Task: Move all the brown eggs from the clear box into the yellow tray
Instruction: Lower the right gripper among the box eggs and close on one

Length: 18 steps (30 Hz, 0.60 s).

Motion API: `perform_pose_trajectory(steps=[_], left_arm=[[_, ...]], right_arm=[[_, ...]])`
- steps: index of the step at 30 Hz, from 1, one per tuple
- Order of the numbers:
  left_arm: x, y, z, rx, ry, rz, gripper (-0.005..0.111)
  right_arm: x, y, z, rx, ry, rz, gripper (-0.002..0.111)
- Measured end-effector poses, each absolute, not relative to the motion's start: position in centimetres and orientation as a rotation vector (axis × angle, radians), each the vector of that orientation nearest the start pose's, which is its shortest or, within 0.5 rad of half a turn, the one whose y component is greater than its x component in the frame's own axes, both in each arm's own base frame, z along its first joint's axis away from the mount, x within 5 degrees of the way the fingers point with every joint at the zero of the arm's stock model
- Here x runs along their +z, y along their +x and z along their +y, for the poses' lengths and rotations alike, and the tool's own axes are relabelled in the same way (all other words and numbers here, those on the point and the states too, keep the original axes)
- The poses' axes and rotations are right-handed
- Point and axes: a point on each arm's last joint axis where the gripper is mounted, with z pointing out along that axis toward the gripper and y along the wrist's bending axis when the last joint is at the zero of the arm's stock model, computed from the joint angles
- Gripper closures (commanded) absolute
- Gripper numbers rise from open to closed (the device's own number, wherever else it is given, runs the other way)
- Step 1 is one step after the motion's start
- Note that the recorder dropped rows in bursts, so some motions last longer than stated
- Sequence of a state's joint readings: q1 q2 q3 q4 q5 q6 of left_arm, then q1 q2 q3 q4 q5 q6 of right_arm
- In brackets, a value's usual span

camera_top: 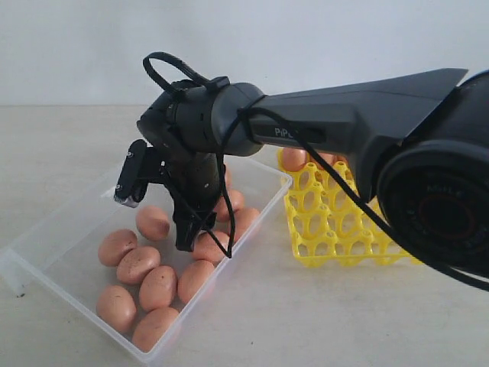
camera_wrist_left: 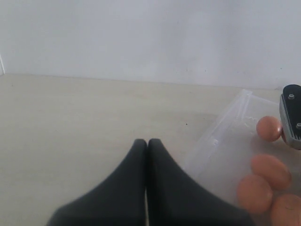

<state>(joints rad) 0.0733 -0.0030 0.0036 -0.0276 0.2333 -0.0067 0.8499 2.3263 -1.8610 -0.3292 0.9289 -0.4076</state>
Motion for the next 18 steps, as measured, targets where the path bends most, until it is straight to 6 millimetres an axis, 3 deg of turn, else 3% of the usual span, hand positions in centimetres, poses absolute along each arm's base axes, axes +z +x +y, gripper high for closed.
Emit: perform_pose_trajectory(steps=[6,11,18], left_arm=[[19.1,5.5,0.3,0.024,-0.087,1.715,0.111],[19.1,5.5,0.3,0.024,-0.087,1.715,0.111],[19.1,5.5,0.3,0.024,-0.087,1.715,0.111]], right_arm=[[14.6,34.1,35.2,-0.345,-1.895,2.051,0.054],[15.5,34.3,35.3,-0.305,-1.759,2.110,0.054],[20.7,34.3,35.7,-0.204,-1.576,2.084,0.054]])
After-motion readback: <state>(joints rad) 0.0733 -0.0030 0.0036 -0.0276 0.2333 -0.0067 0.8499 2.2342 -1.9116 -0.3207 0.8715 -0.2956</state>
